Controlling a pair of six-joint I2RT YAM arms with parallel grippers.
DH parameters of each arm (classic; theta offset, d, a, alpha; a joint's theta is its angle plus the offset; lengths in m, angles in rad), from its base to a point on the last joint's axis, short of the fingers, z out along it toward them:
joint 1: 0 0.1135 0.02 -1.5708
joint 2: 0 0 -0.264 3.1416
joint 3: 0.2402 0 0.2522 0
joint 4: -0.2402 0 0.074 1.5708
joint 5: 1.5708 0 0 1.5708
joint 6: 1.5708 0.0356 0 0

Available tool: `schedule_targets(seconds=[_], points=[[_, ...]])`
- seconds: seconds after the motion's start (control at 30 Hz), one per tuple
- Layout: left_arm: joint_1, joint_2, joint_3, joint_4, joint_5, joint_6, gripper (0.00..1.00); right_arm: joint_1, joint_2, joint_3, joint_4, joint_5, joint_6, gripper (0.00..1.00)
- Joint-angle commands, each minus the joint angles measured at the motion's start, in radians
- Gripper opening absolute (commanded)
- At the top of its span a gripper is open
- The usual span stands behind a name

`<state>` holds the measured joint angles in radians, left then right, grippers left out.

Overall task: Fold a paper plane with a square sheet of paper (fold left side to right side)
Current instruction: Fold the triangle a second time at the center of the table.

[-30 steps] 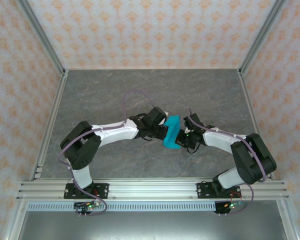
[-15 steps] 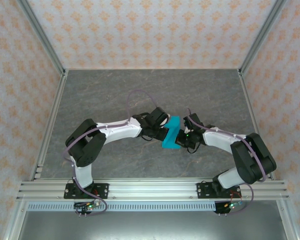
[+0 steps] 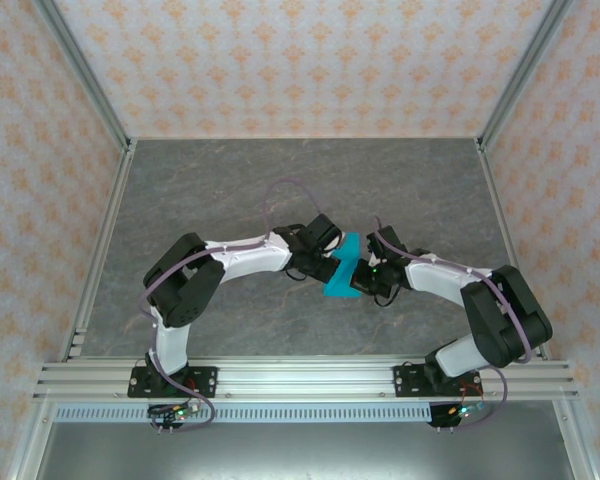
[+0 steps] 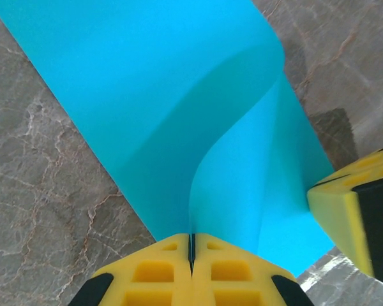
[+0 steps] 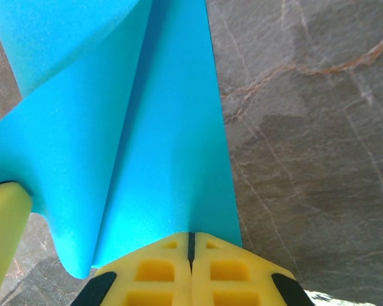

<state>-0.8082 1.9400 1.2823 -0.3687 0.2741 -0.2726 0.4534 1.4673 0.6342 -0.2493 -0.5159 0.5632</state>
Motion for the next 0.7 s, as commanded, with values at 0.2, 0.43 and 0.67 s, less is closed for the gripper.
schedule_targets(seconds=[0.2,0.43,0.67], points=[[0.019,0.033,0.047,-0.04,-0.015,0.038,0.0,0.007,0.02,0.001,-0.072,0.03,-0.019,0.0],[0.02,0.045,0.056,-0.039,-0.018,0.038,0.0,0.008,0.022,0.001,-0.074,0.03,-0.022,0.0],[0.02,0.052,0.061,-0.038,-0.014,0.04,0.0,0.006,0.025,0.001,-0.083,0.035,-0.023,0.0]])
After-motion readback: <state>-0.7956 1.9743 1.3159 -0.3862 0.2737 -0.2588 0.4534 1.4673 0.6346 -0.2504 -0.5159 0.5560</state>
